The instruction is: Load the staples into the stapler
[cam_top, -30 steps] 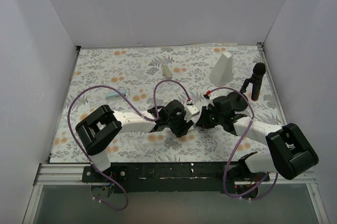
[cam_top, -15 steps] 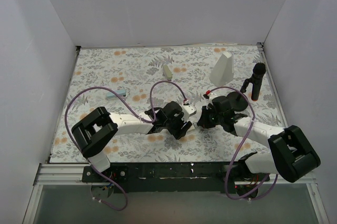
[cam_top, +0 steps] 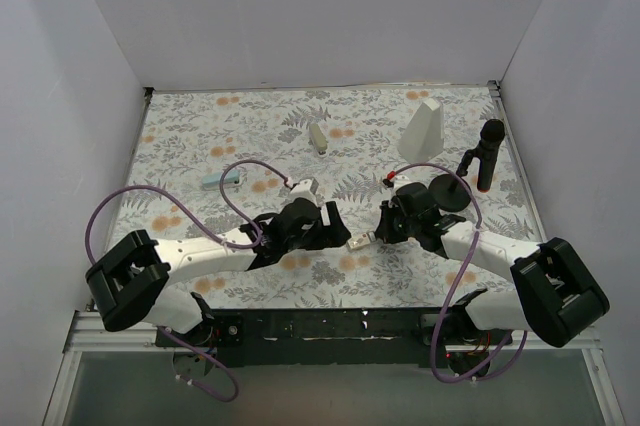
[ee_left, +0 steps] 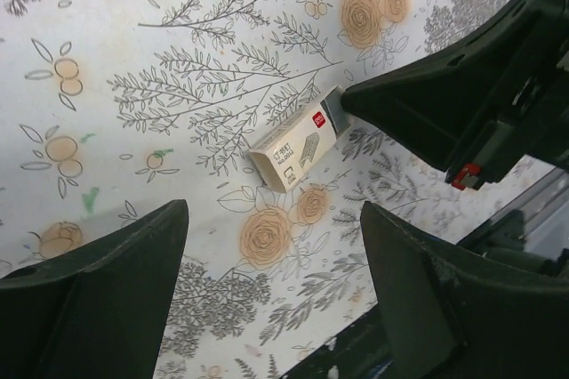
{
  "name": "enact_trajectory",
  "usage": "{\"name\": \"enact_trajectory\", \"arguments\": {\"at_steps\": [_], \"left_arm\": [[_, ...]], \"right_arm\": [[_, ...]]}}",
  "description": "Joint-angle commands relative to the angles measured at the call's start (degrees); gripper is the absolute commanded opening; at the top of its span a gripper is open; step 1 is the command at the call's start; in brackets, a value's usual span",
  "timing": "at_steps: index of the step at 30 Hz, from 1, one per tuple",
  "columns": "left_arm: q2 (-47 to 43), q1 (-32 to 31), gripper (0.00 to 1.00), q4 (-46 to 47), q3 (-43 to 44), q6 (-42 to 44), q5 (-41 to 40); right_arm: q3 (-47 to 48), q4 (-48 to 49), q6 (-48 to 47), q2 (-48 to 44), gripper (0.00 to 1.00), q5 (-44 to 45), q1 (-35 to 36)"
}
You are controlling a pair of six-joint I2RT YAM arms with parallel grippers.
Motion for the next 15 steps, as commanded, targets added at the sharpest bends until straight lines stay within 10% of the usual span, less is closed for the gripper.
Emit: {"name": "enact_trajectory", "arguments": {"at_steps": [1,15], "left_arm": [[-0.76,0.02,0.77,5.05,-3.03,-18.82,-1.18],[8.03,0.02,0.55,20.54,-5.94,-28.08,4.01]], "right_arm": [[2.46,-1.75,0.39,-1.31,0.01,3.59,1.15],[2.9,-2.46,0.91,-1.84,0.01,8.16,3.0]]}}
